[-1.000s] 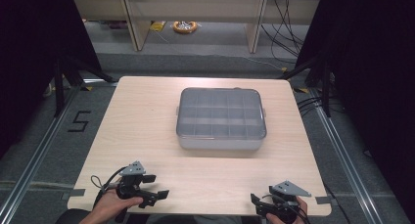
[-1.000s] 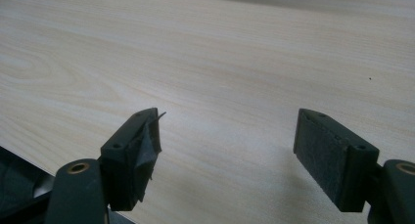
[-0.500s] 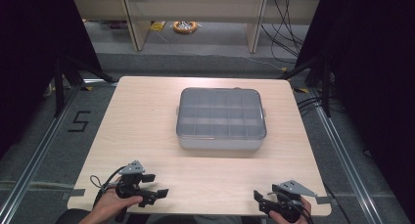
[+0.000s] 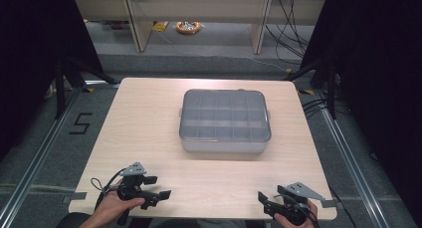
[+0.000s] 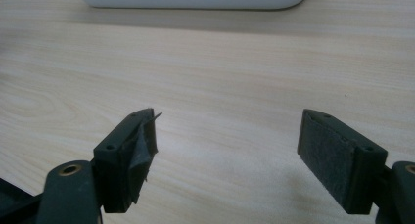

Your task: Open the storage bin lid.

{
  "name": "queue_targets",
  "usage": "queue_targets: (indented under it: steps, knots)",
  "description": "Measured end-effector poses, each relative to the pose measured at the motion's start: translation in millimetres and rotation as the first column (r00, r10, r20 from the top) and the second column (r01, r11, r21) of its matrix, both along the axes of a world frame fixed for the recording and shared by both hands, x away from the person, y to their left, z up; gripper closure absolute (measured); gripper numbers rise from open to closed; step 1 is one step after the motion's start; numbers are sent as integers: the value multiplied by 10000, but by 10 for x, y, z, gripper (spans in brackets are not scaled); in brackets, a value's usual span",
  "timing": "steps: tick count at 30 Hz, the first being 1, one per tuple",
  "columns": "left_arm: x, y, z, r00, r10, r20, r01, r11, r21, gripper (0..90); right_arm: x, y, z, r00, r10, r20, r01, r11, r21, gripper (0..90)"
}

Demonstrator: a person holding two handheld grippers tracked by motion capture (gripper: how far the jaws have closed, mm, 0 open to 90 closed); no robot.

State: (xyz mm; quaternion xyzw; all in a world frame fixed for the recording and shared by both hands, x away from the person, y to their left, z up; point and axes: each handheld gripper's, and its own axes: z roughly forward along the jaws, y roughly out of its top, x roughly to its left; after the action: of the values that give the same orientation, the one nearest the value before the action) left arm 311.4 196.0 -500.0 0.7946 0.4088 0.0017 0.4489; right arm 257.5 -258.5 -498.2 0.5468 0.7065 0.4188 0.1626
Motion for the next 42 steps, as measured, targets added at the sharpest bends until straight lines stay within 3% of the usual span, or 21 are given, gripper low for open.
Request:
queue_targets:
  steps: [7, 8, 11, 12, 15, 19, 20, 21, 22, 23, 25, 26, 29, 30, 32, 33, 36, 37, 38, 39, 42]
  knots:
    - [17, 2, 1, 10000, 58, -37, -58, 10000, -40, 163, 16, -13, 17, 9999, -87, 63, 86, 9996, 273, 226]
    - [15, 0, 0, 9999, 157, 23, -157, 9999, -8, 163, -17, 19, 42, 9982, -479, -357, 496, 9976, 482, 225]
    - [33, 1, -5, 9999, 156, -8, -156, 9998, -91, 164, 15, -20, 25, 9997, -202, 134, 199, 9995, 254, 224]
    - [34, -5, -5, 9996, 278, 6, -278, 9996, -69, 165, -5, 3, 44, 9988, -419, -240, 432, 9974, 573, 223]
    - [61, 9, -2, 9998, 193, -34, -193, 9998, -94, 165, 26, -42, 32, 9995, -298, 80, 296, 9994, 188, 223]
    - [90, 17, 4, 9995, 306, -65, -307, 9992, -242, 167, 51, -70, 60, 9978, -538, 397, 511, 9965, 665, 233]
    - [99, 22, 6, 9994, 332, -82, -334, 9991, -264, 168, 35, -56, 82, 9965, -837, -67, 840, 9922, 923, 233]
    - [99, 22, 6, 9994, 332, -82, -334, 9991, -264, 168, 81, -102, 45, 9970, -591, 491, 551, 9954, 780, 235]
    - [106, 24, 6, 9992, 374, -119, -377, 9989, -283, 169, 52, -79, 78, 9946, -1031, -88, 1034, 9886, 1092, 236]
    - [125, 29, 7, 9992, 374, -145, -378, 9988, -298, 169, 93, -119, 52, 9969, -693, 382, 648, 9921, 1070, 236]
    - [137, 25, 10, 9989, 427, -191, -434, 9984, -364, 170, 89, -107, 69, 9937, -1122, 8, 1109, 9838, 1411, 239]
    - [141, 23, 13, 9989, 419, -191, -426, 9985, -348, 170, 125, -156, 49, 9951, -887, 447, 832, 9902, 1121, 242]
    - [152, 16, 17, 9988, 458, -186, -465, 9983, -364, 171, 126, -178, 54, 9934, -1042, 479, 976, 9876, 1232, 249]
    - [168, 16, 13, 9987, 414, -293, -427, 9980, -459, 172, 89, -153, 87, 9901, -1397, -95, 1397, 9808, 1361, 249]
    - [190, 15, 13, 9986, 403, -351, -421, 9979, -502, 172, 104, -151, 76, 9907, -1360, 84, 1328, 9778, 1619, 250]
    - [201, 12, 14, 9983, 475, -340, -493, 9974, -526, 172, 123, -180, 66, 9919, -1182, 469, 1111, 9848, 1334, 251]
    - [240, 16, 23, 9981, 562, -246, -575, 9967, -565, 173, 144, -189, 54, 9923, -1111, 541, 1029, 9854, 1353, 276]
    - [249, 13, 26, 9975, 649, -265, -665, 9958, -633, 174, 131, -155, 70, 9902, -1368, 263, 1306, 9772, 1675, 276]
    - [257, 13, 28, 9972, 697, -253, -712, 9955, -629, 175, 155, -201, 68, 9935, -1040, 472, 965, 9855, 1396, 275]
    - [267, 16, 35, 9974, 663, -289, -680, 9958, -614, 175, 156, -170, 74, 9899, -1369, 354, 1291, 9770, 1698, 276]
    - [289, 23, 57, 9971, 708, -280, -726, 9951, -666, 175, 206, -210, 91, 9914, -1231, 453, 1148, 9813, 1544, 275]
